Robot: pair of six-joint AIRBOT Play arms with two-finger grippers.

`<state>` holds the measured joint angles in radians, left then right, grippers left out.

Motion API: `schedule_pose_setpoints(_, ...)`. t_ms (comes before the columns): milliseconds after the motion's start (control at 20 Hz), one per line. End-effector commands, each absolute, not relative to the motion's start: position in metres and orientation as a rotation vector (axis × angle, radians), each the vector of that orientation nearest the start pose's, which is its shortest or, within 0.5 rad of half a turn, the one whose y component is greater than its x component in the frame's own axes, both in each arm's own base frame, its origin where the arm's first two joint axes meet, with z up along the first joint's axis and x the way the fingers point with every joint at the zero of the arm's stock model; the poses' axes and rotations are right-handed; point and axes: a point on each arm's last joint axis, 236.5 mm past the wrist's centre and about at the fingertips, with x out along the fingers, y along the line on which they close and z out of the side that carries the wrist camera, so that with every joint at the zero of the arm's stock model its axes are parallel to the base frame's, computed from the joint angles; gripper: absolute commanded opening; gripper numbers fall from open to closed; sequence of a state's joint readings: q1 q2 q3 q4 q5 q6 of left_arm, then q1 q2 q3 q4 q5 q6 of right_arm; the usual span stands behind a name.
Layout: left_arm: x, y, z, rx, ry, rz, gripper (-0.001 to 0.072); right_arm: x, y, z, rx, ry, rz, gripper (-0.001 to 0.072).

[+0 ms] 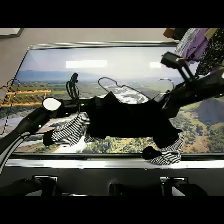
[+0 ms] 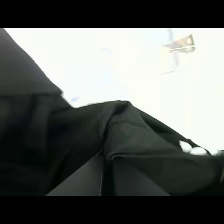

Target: Fold the clothes and pants, and hang the long-sleeved shirts on hangers.

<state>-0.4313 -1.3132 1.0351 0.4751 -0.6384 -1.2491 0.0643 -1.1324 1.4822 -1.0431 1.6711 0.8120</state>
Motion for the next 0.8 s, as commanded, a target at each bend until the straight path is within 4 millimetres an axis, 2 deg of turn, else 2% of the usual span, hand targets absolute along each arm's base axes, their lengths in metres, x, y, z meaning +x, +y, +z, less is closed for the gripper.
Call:
schedule_pose_setpoints(0, 0.395, -0.291, 0.076, -0.591, 0.956, -0.647, 0.0018, 0.296, 0.146, 0.156, -0.418, 1.088, 0.902, 0.0031)
schedule_pose_setpoints(150, 0.398, -0.289, 0.077, -0.590, 0.952, -0.643, 0.0018, 0.285, 0.162, 0.155, -0.399, 1.128, 0.899, 0.0031)
schedule_pose_setpoints(350, 0.400, -0.286, 0.075, -0.581, 0.950, -0.634, 0.0018, 0.272, 0.167, 0.148, -0.441, 1.186, 0.881, 0.0031)
schedule_pose_setpoints(750, 0.418, -0.260, 0.074, -0.598, 0.926, -0.578, 0.0018, 0.257, 0.158, 0.142, -0.406, 1.297, 0.813, 0.0030)
